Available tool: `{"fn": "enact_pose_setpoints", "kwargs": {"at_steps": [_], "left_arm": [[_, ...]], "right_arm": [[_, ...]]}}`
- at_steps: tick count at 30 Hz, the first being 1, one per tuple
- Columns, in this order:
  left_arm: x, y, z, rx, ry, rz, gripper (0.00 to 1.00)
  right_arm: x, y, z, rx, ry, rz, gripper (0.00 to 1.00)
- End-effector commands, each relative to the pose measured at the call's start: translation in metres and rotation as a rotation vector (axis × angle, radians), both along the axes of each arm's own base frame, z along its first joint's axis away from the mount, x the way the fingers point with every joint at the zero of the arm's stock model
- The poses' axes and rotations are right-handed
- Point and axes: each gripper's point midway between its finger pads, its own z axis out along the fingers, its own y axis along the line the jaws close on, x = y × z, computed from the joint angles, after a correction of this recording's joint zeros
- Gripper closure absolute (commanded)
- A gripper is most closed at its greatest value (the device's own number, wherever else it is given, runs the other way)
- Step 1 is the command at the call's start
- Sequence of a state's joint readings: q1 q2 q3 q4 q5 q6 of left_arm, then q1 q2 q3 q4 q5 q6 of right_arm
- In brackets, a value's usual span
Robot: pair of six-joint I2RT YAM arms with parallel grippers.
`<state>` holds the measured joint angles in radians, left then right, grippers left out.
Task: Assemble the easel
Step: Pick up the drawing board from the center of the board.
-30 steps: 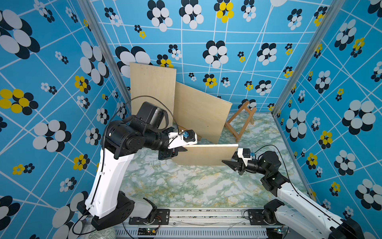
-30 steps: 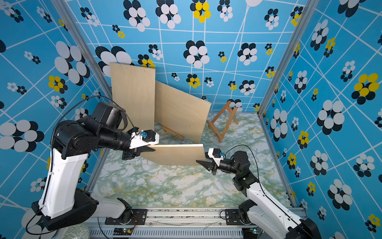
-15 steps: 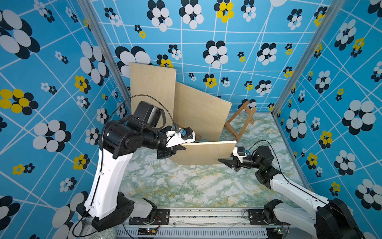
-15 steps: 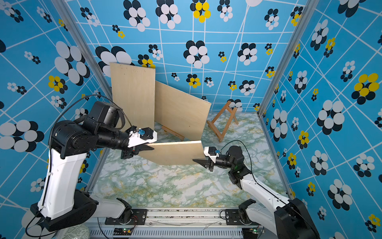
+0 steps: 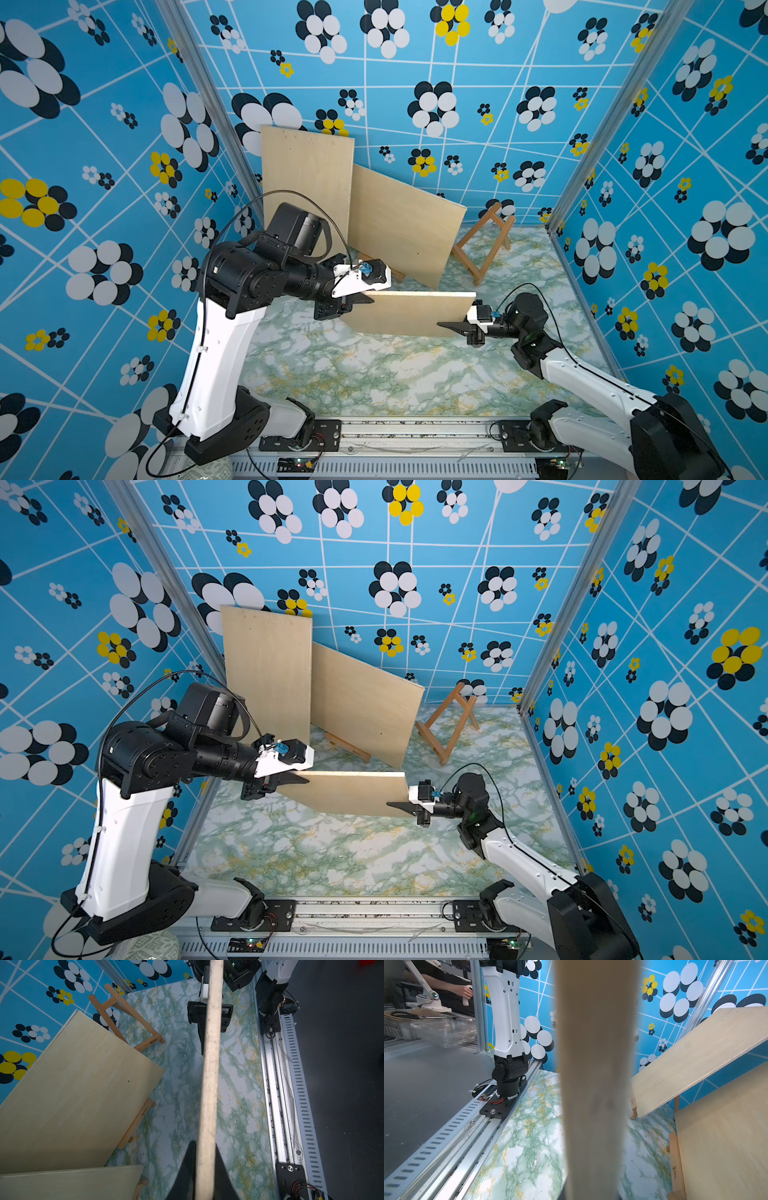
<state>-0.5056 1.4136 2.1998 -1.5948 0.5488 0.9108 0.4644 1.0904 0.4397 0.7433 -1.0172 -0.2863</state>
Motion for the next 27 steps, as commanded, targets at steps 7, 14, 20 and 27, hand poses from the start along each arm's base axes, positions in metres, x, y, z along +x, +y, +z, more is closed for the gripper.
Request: {"fn": "enact_pose_setpoints", "kwargs": {"at_steps": [7, 14, 20, 27], "left_arm": [[0.108, -0.019, 0.026, -0.259, -0.05, 0.345, 0.16], [0.113, 0.003, 0.034, -0.401, -0.155, 0.44, 0.08], [0.112, 0.021, 0.036, -0.463, -0.199, 0.497, 0.02], [0.108, 0.047, 0.059, -0.599, -0.306, 0.579, 0.01]], "right_arm": [[-0.01, -0.009, 0.009, 0.091, 0.291, -0.074, 1.0], [-0.02, -0.034, 0.009, 0.096, 0.278, -0.198, 1.0], [-0.018, -0.046, 0.006, 0.052, 0.344, -0.295, 1.0], [-0.022, -0.074, 0.014, 0.035, 0.341, -0.468, 1.0]]}}
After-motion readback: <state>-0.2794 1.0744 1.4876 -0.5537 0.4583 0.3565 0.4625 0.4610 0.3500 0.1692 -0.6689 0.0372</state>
